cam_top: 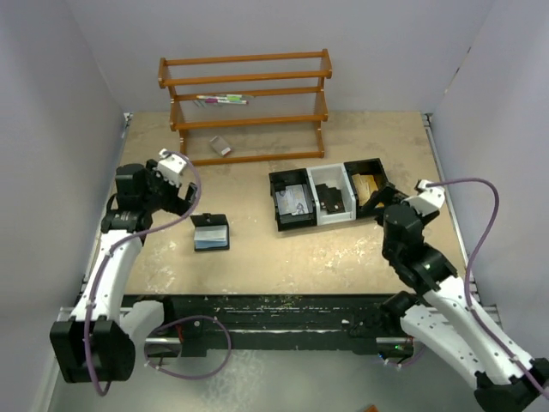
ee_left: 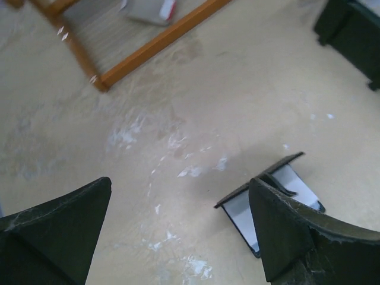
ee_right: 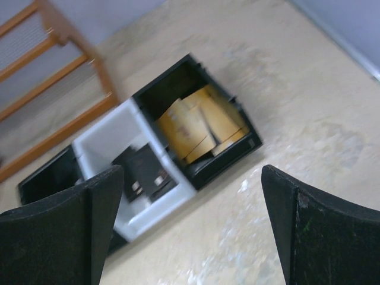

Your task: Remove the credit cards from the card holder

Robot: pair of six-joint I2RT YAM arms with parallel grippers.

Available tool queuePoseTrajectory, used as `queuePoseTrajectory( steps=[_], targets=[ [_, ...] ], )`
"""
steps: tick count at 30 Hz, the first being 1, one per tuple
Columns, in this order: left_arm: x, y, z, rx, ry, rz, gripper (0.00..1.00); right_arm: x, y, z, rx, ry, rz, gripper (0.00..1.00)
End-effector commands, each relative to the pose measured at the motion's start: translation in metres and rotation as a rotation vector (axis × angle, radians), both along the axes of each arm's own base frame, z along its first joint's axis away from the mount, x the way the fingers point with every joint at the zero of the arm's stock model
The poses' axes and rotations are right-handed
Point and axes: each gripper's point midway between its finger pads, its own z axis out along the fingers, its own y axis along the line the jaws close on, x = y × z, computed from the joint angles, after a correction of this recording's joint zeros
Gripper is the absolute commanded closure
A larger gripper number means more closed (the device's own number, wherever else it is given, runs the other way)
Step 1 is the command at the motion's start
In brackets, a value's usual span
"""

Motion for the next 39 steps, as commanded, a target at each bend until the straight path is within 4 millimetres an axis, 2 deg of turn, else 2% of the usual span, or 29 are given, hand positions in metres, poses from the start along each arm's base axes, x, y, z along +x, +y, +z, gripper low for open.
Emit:
queuePoseTrajectory(
  steps=[1, 4, 7, 13, 19, 24, 26, 29, 32, 35, 39],
  targets=[
    [0.037, 0.044, -0.001, -0.147, -0.048, 0.241, 0.01, 0.037, -0.036, 0.005, -0.069, -0.027, -0.126, 0.0],
    [0.044, 0.054, -0.017, -0.159, -0.029, 0.279, 0.01, 0.048, -0.079, -0.012, -0.122, 0.011, -0.225, 0.0],
    [0.043, 0.056, -0.028, -0.169, -0.056, 0.291, 0.01, 0.043, -0.108, -0.029, -0.218, 0.049, -0.295, 0.0],
    [0.029, 0.051, -0.062, -0.185, -0.081, 0.28, 0.01, 0.032, -0.123, -0.064, -0.218, 0.213, -0.404, 0.0],
    [0.025, 0.056, -0.055, -0.212, -0.132, 0.332, 0.01, 0.032, -0.118, -0.079, -0.188, 0.193, -0.374, 0.0],
    [0.015, 0.054, -0.054, -0.216, -0.126, 0.334, 0.01, 0.037, -0.111, -0.062, -0.215, 0.085, -0.291, 0.0],
    [0.01, 0.055, -0.047, -0.226, -0.16, 0.35, 0.01, 0.038, -0.108, -0.059, -0.234, 0.058, -0.261, 0.0],
    [0.0, 0.055, -0.042, -0.265, -0.182, 0.384, 0.01, 0.041, -0.104, -0.065, -0.245, 0.086, -0.226, 0.0],
    [-0.01, 0.053, -0.044, -0.267, -0.179, 0.388, 0.01, 0.043, -0.102, -0.069, -0.238, 0.114, -0.217, 0.0],
    [-0.018, 0.059, -0.053, -0.259, -0.172, 0.43, 0.01, 0.05, -0.092, -0.068, -0.224, 0.125, -0.152, 0.0],
    [-0.026, 0.064, -0.068, -0.266, -0.203, 0.469, 0.01, 0.05, -0.092, -0.073, -0.146, 0.15, -0.207, 0.0]
  ],
)
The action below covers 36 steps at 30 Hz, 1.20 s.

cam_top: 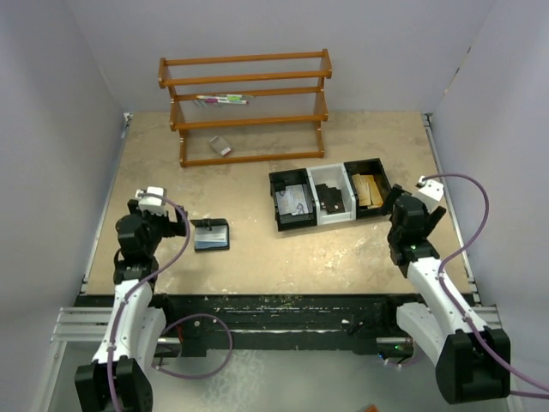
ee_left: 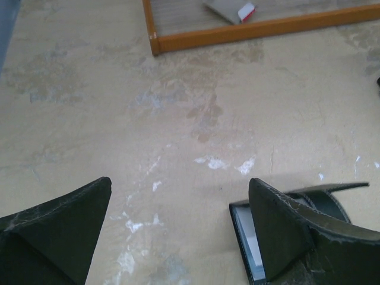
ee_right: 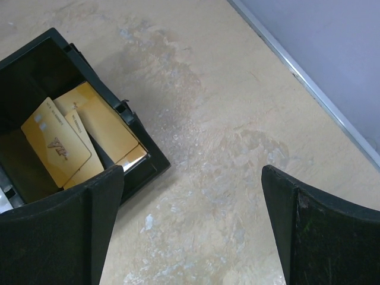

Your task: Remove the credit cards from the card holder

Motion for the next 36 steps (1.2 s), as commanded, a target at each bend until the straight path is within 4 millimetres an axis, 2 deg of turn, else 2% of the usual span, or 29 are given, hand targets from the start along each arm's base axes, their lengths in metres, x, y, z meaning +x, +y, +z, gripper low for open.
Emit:
queuePoseTrajectory(
  steps=[1, 3, 5, 8, 11, 12, 14, 17, 20, 21, 23, 25, 28, 31, 33, 35, 36],
  targets=[
    [-0.009, 0.005, -0.015, -0.022, -0.027, 0.051, 0.01, 0.016, 0.008, 0.02, 0.101, -0.054, -0.027, 0.0],
    [-0.013, 0.006, -0.022, -0.023, -0.039, 0.065, 0.01, 0.023, 0.014, 0.015, 0.114, -0.007, 0.002, 0.0],
    [-0.015, 0.007, -0.024, -0.023, -0.063, 0.07, 0.01, 0.016, -0.002, 0.007, 0.056, 0.055, -0.083, 0.01],
    [-0.019, 0.0, -0.025, -0.012, -0.078, 0.026, 0.01, 0.012, -0.001, 0.02, 0.024, -0.017, -0.034, 0.0],
    [-0.023, -0.01, -0.025, 0.004, -0.103, -0.036, 0.01, -0.008, -0.009, 0.032, -0.052, -0.157, -0.015, 0.0],
    [-0.024, -0.013, -0.027, 0.006, -0.116, -0.054, 0.01, -0.01, -0.005, 0.041, -0.051, -0.203, 0.015, 0.0],
    [-0.027, -0.019, -0.029, 0.014, -0.124, -0.092, 0.01, -0.015, -0.002, 0.043, -0.043, -0.222, 0.035, 0.0],
    [-0.026, -0.017, -0.029, 0.011, -0.116, -0.083, 0.01, -0.027, -0.014, 0.045, -0.032, -0.248, -0.054, 0.0],
    [-0.026, -0.017, -0.029, 0.012, -0.117, -0.081, 0.01, -0.027, -0.013, 0.044, -0.05, -0.263, -0.035, 0.0],
    [-0.026, -0.017, -0.029, 0.012, -0.118, -0.082, 0.01, -0.021, -0.006, 0.039, -0.094, -0.248, 0.045, 0.0],
    [-0.026, -0.013, -0.029, 0.009, -0.118, -0.052, 0.01, -0.009, 0.027, 0.026, -0.107, -0.234, 0.269, 0.0],
    [-0.025, -0.008, -0.03, 0.003, -0.111, -0.023, 0.01, -0.003, 0.05, 0.02, -0.106, -0.213, 0.416, 0.0],
    [-0.025, -0.008, -0.03, 0.004, -0.114, -0.02, 0.01, 0.001, 0.048, 0.011, -0.128, -0.204, 0.413, 0.0],
    [-0.024, -0.007, -0.031, 0.004, -0.105, -0.016, 0.01, -0.002, 0.046, 0.013, -0.132, -0.221, 0.402, 0.0],
    [-0.024, -0.007, -0.031, 0.004, -0.107, -0.017, 0.01, -0.008, 0.037, 0.023, -0.161, -0.264, 0.36, 0.0],
    [-0.026, -0.007, -0.029, 0.002, -0.115, -0.016, 0.01, -0.016, 0.046, 0.032, -0.187, -0.32, 0.418, 0.0],
    [-0.026, -0.007, -0.029, 0.002, -0.117, -0.016, 0.01, -0.022, 0.049, 0.029, -0.189, -0.336, 0.438, 0.0]
  ],
)
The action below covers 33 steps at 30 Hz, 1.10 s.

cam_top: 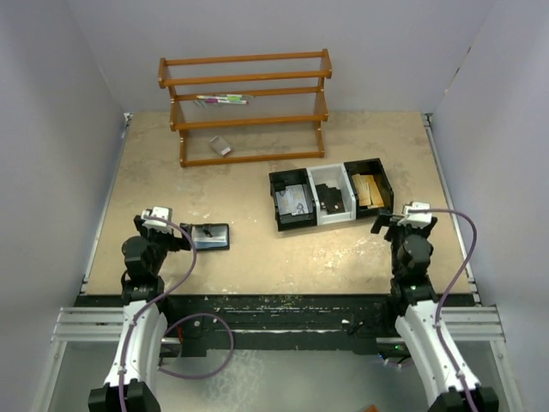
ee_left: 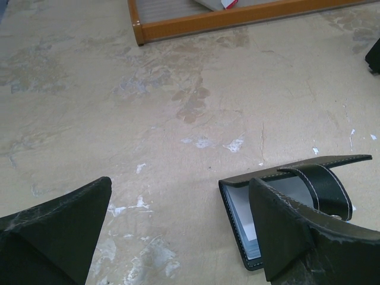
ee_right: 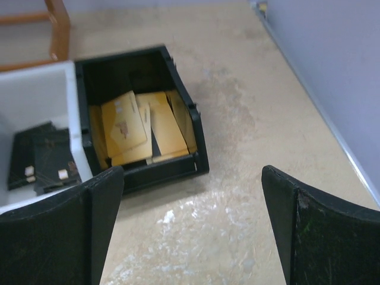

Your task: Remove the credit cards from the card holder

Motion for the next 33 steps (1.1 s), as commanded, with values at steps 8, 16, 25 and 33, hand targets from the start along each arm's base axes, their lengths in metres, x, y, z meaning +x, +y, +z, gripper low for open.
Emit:
queuePoseTrajectory(
  steps=[8, 16, 25, 33],
  targets=[
    [0.004, 0.008, 0.013, -0.007, -0.053, 0.05, 0.01, -0.009, -0.006, 0.018, 0.03, -0.148, -0.042, 0.0],
    [0.005, 0.008, 0.011, -0.006, -0.048, 0.048, 0.01, -0.009, 0.019, 0.021, -0.021, -0.165, 0.125, 0.0],
    [0.004, 0.008, 0.013, -0.005, -0.052, 0.046, 0.01, -0.006, 0.022, 0.019, -0.02, -0.148, 0.144, 0.0],
    [0.004, 0.007, 0.012, -0.005, -0.051, 0.043, 0.01, -0.004, 0.023, 0.018, -0.021, -0.137, 0.149, 0.0]
  ],
)
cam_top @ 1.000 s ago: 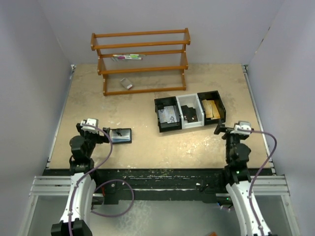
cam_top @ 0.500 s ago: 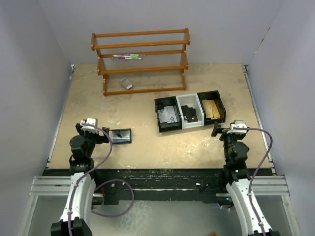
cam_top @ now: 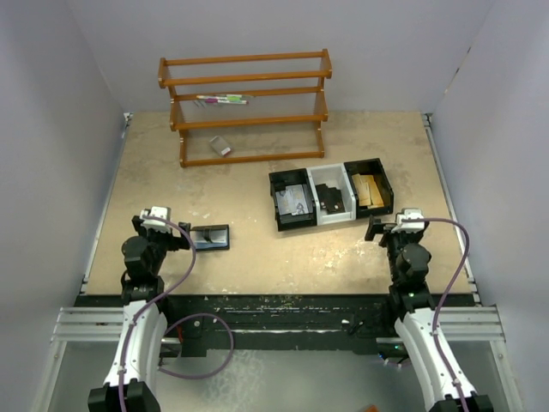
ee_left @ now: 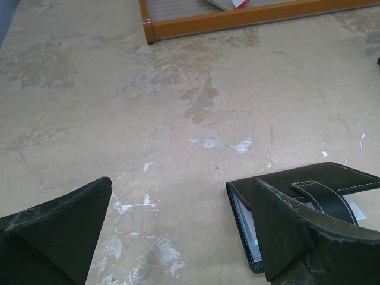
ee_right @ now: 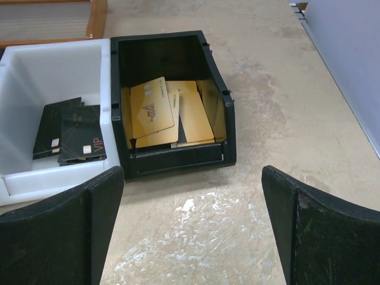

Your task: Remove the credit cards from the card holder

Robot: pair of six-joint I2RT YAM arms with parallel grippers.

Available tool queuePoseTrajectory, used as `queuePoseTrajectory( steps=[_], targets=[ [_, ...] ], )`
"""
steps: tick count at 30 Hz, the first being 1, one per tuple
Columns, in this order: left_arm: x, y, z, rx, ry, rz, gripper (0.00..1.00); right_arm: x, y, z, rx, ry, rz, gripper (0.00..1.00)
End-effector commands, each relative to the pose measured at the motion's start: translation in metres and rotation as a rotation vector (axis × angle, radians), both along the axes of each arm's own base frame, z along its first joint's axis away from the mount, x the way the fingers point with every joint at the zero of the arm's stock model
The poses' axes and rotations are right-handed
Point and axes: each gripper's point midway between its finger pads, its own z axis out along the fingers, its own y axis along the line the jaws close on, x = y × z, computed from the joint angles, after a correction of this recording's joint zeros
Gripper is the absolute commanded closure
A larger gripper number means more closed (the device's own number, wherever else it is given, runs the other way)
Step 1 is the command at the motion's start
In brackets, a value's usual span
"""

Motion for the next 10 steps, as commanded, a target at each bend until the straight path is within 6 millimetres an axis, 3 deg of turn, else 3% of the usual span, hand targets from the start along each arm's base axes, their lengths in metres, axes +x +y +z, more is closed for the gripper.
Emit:
queuePoseTrajectory(
  steps=[1, 10],
  targets=[
    [0.0033, 0.0005, 0.0111, -0.007, -0.047, 0.004, 0.01, 0.0023, 0.0003, 0.0229, -0.004, -0.071, 0.003, 0.0],
    [0.0044, -0.0013, 0.0104, -0.005, -0.042, -0.009, 0.01, 0.0026, 0.0016, 0.0229, -0.009, -0.07, 0.011, 0.0]
  ],
)
